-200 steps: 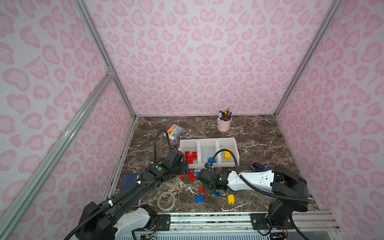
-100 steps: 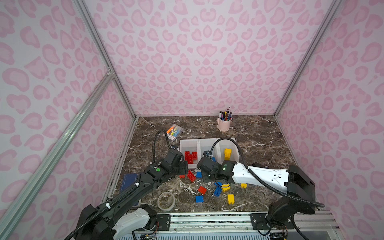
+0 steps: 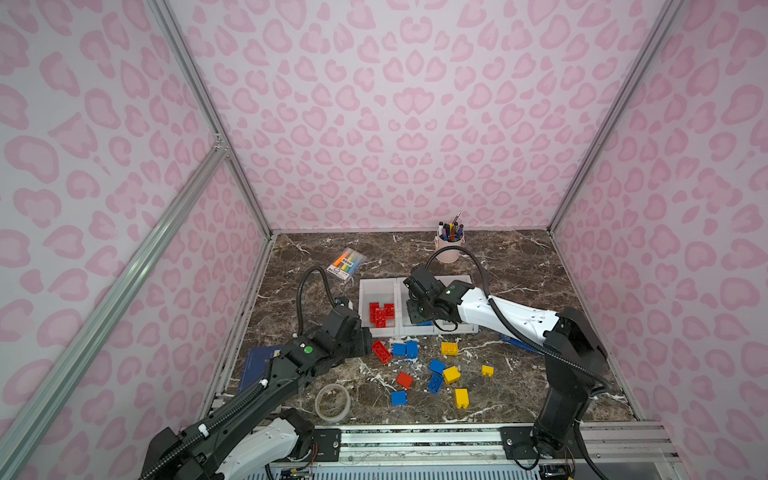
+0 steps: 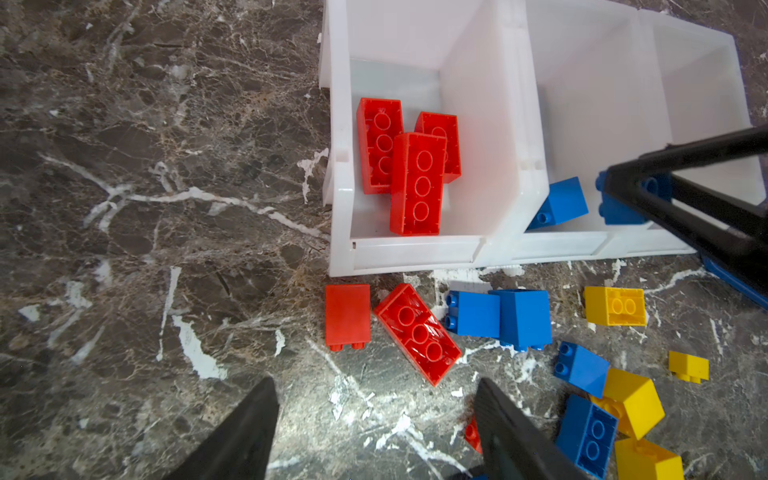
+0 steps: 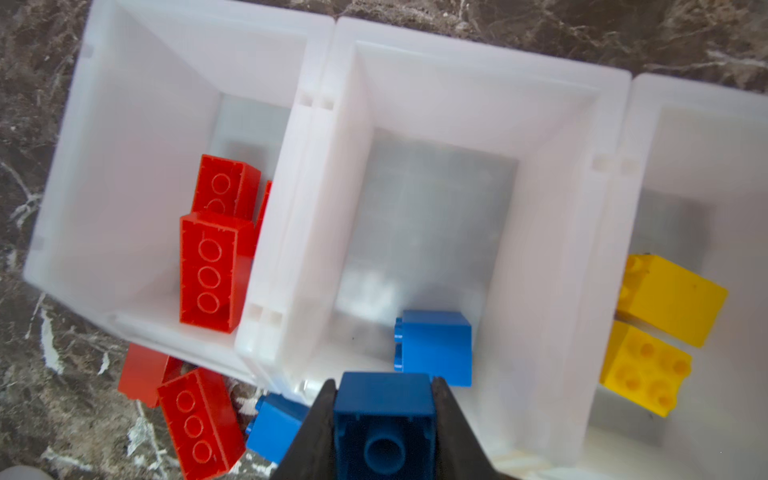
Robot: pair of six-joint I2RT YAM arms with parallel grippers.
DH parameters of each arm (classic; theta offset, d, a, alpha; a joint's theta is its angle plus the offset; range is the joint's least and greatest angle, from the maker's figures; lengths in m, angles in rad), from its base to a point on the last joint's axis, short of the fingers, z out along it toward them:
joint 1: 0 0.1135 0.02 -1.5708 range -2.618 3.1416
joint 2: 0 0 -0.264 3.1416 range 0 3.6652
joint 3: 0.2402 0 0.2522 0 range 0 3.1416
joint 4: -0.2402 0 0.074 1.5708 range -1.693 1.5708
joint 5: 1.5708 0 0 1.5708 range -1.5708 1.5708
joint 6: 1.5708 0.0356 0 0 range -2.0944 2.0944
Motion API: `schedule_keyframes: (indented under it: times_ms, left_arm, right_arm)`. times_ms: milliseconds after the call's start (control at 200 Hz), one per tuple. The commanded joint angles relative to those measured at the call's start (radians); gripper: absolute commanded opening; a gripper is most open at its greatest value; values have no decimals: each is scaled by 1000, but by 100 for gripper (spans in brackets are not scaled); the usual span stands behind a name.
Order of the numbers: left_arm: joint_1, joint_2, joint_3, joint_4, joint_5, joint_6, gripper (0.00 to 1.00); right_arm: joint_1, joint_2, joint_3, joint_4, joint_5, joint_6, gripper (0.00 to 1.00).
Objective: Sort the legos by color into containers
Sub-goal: 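Carry the blue brick over the middle compartment and open the right gripper, then grasp the red 2x4 brick before the bin with the left gripper while the right withdraws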
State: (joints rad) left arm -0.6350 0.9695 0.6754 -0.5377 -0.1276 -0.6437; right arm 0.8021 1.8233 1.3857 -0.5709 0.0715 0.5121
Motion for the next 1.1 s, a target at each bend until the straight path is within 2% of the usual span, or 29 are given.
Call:
schedule_keyframes:
  times_ms: [0, 120, 275, 380, 1095]
  left_arm:
    - [-1, -12, -10, -20, 0, -23, 77]
    - [-4, -20, -16, -31, -1, -27, 76]
    - [-5, -31, -23, -40, -6, -29, 77]
    - [-5, -36, -30, -39, -4, -32, 76]
    - [-14, -20, -56, -19, 8, -47, 76]
  right_arm:
    - [-14, 36, 36, 18, -40, -27, 28]
    - [-15, 63, 74, 8, -47, -34, 33]
    - [-15, 71, 82, 5, -50, -32, 52]
    - [-15, 67, 83, -1, -49, -32, 57]
    - [-2, -16, 32, -10, -44, -17, 59]
